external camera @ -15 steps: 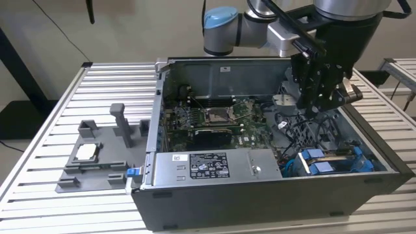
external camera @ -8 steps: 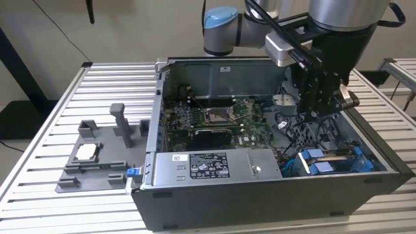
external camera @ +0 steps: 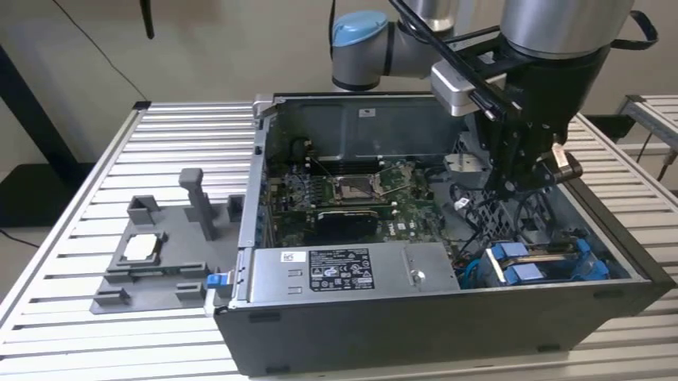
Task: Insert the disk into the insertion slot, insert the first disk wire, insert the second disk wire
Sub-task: 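Insert the second disk wire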
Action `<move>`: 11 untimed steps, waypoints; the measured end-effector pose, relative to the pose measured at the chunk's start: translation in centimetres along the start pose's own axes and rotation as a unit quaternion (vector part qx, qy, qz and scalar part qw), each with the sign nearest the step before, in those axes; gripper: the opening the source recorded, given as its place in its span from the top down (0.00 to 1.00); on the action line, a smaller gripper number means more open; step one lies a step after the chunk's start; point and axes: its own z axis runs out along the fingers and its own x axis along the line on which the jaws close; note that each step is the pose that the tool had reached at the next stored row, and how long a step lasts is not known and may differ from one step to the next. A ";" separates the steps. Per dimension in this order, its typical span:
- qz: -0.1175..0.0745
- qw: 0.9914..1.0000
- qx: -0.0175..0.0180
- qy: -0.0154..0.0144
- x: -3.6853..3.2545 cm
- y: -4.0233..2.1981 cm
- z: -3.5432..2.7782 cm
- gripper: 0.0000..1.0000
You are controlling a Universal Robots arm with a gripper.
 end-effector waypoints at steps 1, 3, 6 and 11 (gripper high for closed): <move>0.000 1.000 0.000 0.000 0.00 0.00 0.02 0.79; 0.000 1.000 0.000 0.000 0.01 0.01 0.05 0.79; 0.000 1.000 0.000 0.000 0.05 0.03 0.08 0.79; 0.000 1.000 0.000 0.000 0.19 0.02 0.09 0.84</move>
